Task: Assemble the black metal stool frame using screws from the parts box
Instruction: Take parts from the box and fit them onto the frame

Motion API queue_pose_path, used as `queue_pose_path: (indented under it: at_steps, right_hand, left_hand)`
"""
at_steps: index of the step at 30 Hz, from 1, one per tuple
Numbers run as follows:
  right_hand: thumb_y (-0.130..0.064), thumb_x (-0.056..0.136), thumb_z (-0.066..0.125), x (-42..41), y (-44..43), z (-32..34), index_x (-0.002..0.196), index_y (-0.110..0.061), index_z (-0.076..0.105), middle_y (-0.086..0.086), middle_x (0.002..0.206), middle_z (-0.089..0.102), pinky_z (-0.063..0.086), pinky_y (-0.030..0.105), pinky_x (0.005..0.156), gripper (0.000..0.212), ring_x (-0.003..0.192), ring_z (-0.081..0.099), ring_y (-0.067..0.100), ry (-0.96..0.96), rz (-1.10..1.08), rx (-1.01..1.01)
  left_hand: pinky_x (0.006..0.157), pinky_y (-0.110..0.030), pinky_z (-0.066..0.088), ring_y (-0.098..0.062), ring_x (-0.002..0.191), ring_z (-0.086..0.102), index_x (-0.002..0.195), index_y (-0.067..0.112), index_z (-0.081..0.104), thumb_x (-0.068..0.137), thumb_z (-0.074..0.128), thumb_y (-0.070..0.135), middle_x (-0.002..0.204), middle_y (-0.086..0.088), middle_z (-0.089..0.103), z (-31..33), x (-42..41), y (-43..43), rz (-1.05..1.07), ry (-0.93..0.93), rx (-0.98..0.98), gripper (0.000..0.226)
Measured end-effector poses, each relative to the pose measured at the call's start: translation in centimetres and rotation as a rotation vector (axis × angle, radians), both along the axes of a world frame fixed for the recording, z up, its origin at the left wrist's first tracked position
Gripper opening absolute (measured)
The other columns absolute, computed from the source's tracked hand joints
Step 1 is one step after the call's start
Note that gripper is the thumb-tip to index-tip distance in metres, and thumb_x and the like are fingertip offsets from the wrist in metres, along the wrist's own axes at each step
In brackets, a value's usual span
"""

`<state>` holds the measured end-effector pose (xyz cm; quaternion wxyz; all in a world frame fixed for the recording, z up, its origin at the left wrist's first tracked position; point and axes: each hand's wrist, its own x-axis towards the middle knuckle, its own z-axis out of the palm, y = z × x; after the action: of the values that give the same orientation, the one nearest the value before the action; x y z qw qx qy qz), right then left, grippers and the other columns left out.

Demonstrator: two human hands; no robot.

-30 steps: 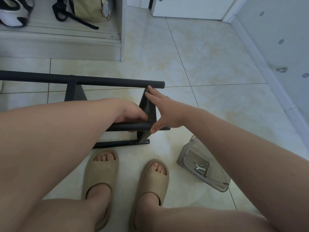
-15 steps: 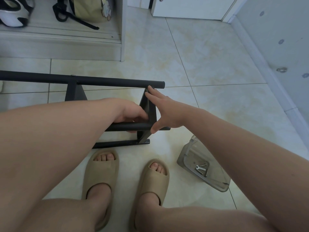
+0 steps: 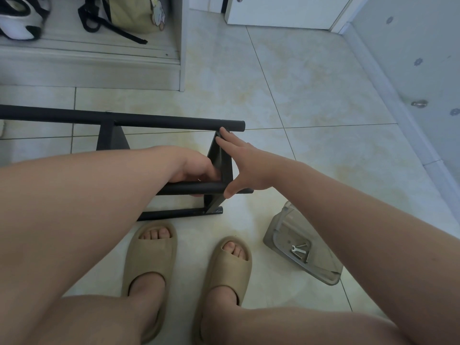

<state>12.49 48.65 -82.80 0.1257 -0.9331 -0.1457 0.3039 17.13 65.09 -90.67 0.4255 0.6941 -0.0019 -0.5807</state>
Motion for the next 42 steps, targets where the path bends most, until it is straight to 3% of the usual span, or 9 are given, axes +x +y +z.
queue_pose_path:
  at_steps: [17, 23, 31, 42]
  right_hand:
    - [-0.038, 0.073, 0.089, -0.14, 0.13, 0.18, 0.162, -0.017, -0.003, -0.009, 0.167, -0.02, 0.008, 0.034, 0.124, 0.13, 0.153, -0.005, 0.007, -0.003, 0.006, -0.004]
    - [-0.038, 0.073, 0.089, -0.09, 0.11, 0.11, 0.162, -0.017, -0.004, -0.01, 0.167, -0.021, 0.009, 0.032, 0.123, 0.13, 0.153, -0.003, 0.007, -0.003, 0.004, -0.007]
    - [-0.038, 0.073, 0.089, -0.04, 0.05, -0.03, 0.162, -0.017, -0.003, -0.01, 0.167, -0.021, 0.008, 0.032, 0.124, 0.13, 0.153, -0.004, 0.006, -0.004, 0.001, -0.003]
    - [-0.038, 0.073, 0.089, 0.08, 0.04, -0.11, 0.162, -0.018, -0.003, -0.011, 0.167, -0.021, 0.008, 0.032, 0.123, 0.13, 0.153, -0.001, 0.008, -0.003, 0.0, -0.007]
  left_hand:
    - [0.083, -0.036, 0.052, -0.023, 0.087, 0.06, 0.099, 0.012, 0.072, 0.094, 0.062, 0.024, 0.09, -0.006, 0.07, -0.01, -0.08, -0.11, 0.008, -0.01, 0.039, 0.017]
    - [0.086, -0.038, 0.047, -0.026, 0.095, 0.056, 0.098, 0.011, 0.069, 0.094, 0.053, 0.011, 0.1, -0.009, 0.065, 0.11, -0.06, 0.05, 0.009, 0.005, -0.012, 0.017]
    - [0.086, -0.037, 0.054, -0.022, 0.09, 0.064, 0.101, 0.013, 0.074, 0.09, 0.064, 0.024, 0.095, -0.005, 0.072, 0.18, -0.16, -0.28, 0.009, -0.045, 0.07, 0.018]
    - [0.085, -0.037, 0.05, -0.026, 0.095, 0.057, 0.103, 0.012, 0.07, 0.093, 0.054, 0.008, 0.103, -0.01, 0.064, 0.5, -0.14, -0.14, -0.007, -0.028, 0.042, 0.019]
